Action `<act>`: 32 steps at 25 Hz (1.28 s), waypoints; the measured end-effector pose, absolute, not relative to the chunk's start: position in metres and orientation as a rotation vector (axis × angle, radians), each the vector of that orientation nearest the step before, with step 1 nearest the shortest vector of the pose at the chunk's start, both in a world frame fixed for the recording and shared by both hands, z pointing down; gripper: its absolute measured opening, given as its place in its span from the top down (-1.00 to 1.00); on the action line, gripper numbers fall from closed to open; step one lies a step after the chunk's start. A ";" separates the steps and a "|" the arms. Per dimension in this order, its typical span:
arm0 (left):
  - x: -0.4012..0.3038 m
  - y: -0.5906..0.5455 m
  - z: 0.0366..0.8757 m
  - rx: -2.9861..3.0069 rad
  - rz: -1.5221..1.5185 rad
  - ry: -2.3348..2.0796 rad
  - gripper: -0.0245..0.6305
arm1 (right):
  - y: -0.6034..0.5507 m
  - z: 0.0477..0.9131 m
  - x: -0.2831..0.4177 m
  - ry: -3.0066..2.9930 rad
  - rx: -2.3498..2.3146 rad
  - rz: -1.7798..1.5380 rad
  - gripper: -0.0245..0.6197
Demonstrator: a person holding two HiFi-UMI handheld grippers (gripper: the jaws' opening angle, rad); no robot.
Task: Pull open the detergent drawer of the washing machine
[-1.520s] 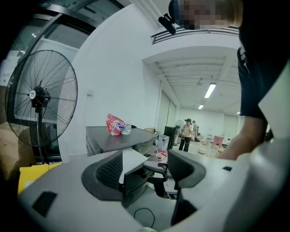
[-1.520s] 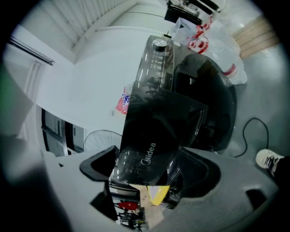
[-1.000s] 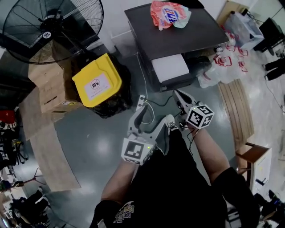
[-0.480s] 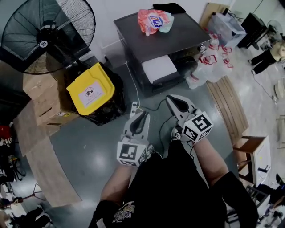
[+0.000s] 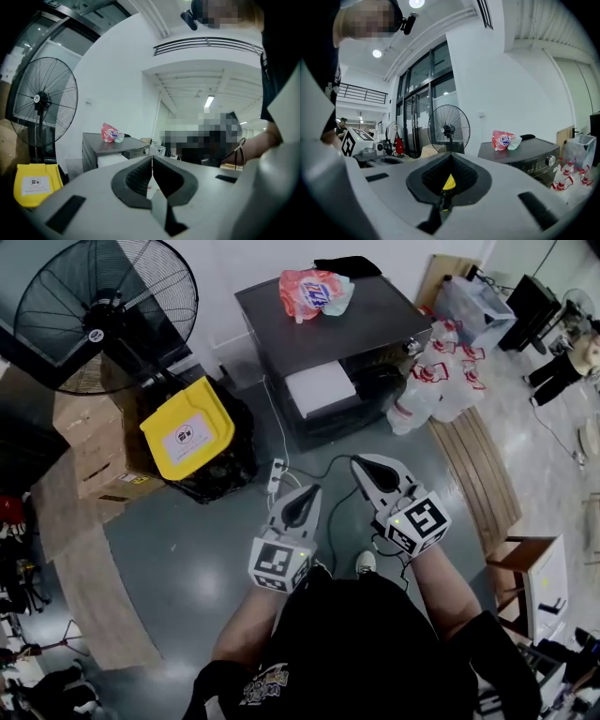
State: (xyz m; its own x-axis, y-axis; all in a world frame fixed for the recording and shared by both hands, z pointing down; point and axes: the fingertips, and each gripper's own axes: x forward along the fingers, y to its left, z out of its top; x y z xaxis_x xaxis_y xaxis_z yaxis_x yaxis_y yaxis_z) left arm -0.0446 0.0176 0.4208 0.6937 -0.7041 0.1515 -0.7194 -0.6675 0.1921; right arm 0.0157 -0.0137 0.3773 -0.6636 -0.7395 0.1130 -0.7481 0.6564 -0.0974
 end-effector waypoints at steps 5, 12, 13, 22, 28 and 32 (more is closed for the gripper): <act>-0.006 0.039 0.423 2.641 0.117 -1.191 0.89 | 0.011 0.381 0.046 -2.832 1.179 0.218 0.91; 0.034 0.078 0.432 2.594 0.148 -1.284 0.89 | 0.046 0.384 0.084 -2.878 1.077 0.214 0.91; 0.038 0.083 0.433 2.588 0.151 -1.296 0.89 | 0.050 0.385 0.088 -2.883 1.063 0.215 0.91; 0.061 0.107 0.425 2.579 0.171 -1.388 0.89 | 0.072 0.384 0.107 -2.941 0.966 0.214 0.91; 0.072 0.110 0.421 2.587 0.173 -1.413 0.89 | 0.077 0.382 0.118 -2.959 0.952 0.211 0.91; 0.078 0.112 0.417 2.595 0.165 -1.415 0.89 | 0.081 0.383 0.123 -2.959 0.947 0.219 0.91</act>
State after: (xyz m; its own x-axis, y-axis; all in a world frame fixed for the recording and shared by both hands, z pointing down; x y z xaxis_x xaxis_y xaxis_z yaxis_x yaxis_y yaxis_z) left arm 0.0778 0.1118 0.4173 0.5409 -0.8210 0.1830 -0.8410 -0.5306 0.1055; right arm 0.1232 0.0814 0.3826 -0.8147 -0.5758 0.0683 -0.5796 0.8052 -0.1253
